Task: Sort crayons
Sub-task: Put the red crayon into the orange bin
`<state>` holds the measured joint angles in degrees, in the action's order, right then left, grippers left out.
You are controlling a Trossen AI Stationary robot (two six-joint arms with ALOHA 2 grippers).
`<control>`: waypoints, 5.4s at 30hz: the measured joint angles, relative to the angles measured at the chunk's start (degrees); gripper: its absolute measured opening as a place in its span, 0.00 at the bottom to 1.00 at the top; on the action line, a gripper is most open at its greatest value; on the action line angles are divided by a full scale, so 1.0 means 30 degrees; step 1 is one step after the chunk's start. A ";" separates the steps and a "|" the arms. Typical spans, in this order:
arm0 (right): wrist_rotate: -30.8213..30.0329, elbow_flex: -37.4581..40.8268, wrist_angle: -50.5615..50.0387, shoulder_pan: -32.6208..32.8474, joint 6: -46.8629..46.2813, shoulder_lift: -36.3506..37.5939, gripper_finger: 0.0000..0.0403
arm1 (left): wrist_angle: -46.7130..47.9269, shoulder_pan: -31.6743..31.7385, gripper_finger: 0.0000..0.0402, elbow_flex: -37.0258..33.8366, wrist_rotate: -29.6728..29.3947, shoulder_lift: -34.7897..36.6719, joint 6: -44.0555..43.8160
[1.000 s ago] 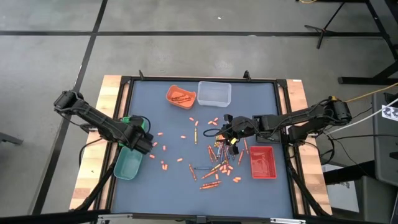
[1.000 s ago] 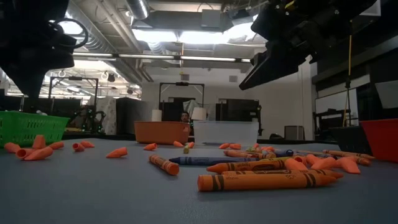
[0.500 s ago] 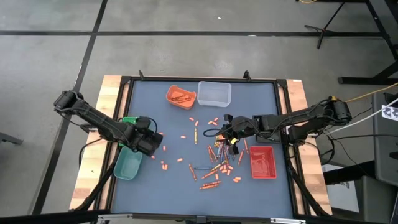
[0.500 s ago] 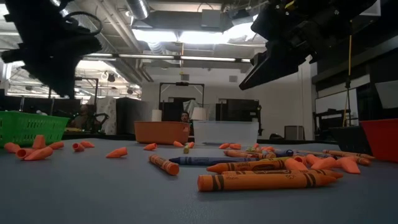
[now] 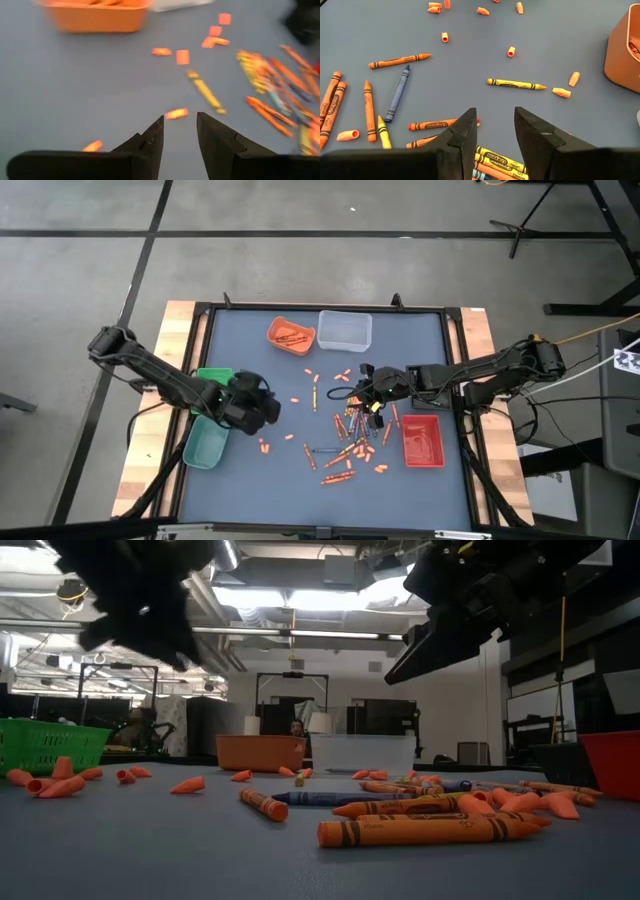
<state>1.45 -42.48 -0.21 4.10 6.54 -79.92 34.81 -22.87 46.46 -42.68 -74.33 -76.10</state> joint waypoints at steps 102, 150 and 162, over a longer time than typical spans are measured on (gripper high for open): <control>0.0000 0.0000 -0.0118 -0.0002 -0.0005 0.0001 0.32 | -2.0954 0.2921 0.25 0.0038 0.8956 -0.9511 2.2300; 0.0001 0.0007 -0.0992 0.0006 -0.0079 0.4728 0.32 | -2.3245 0.6727 0.25 0.2106 1.7641 -1.4140 3.0103; 0.0007 0.0007 -0.0992 0.0003 -0.0086 0.4728 0.32 | -2.1909 0.7249 0.25 0.2106 1.8144 -1.4285 2.9041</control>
<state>1.47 -42.46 -3.18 4.11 6.28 -65.73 -30.92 -1.13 52.77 11.75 -117.19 11.02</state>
